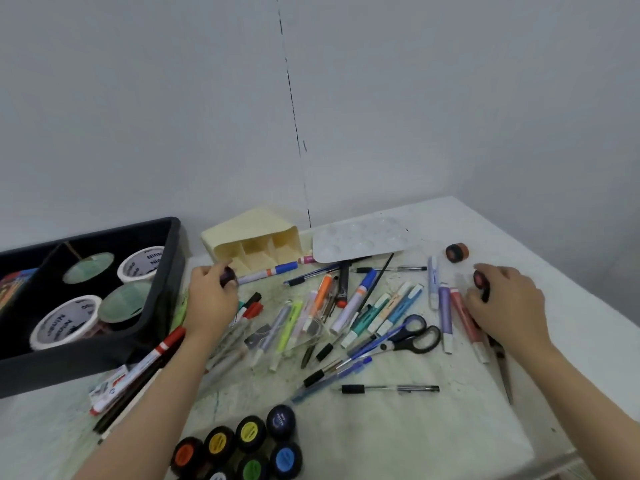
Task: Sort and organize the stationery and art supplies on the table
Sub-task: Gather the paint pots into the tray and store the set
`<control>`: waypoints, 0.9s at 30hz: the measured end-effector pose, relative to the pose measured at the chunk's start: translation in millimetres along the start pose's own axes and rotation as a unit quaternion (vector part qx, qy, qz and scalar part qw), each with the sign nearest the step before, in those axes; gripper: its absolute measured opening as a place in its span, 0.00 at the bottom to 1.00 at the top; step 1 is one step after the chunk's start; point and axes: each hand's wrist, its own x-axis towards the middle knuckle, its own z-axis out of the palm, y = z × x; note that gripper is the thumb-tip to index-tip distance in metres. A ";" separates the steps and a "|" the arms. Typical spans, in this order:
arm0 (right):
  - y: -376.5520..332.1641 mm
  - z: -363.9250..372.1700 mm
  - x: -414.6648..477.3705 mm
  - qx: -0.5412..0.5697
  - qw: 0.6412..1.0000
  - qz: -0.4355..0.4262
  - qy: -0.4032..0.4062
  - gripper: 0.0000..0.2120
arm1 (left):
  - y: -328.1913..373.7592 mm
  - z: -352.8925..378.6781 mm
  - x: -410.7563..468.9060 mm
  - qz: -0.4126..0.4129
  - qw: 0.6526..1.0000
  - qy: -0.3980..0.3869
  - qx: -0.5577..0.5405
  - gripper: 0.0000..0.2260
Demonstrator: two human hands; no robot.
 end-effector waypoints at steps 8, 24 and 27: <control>0.3 -3.8 9.9 0.085 0.991 0.088 -0.062 0.26 | 29.9 -5.9 -22.3 0.039 0.998 -0.015 -0.049 0.19; -78.1 -10.3 -79.0 0.567 0.780 0.151 -0.220 0.13 | -8.2 -59.6 -93.9 0.078 0.990 -0.039 -0.115 0.16; -103.6 -4.5 -106.7 0.563 0.770 0.143 -0.263 0.13 | -25.9 -77.5 -114.4 0.076 0.988 -0.042 -0.124 0.17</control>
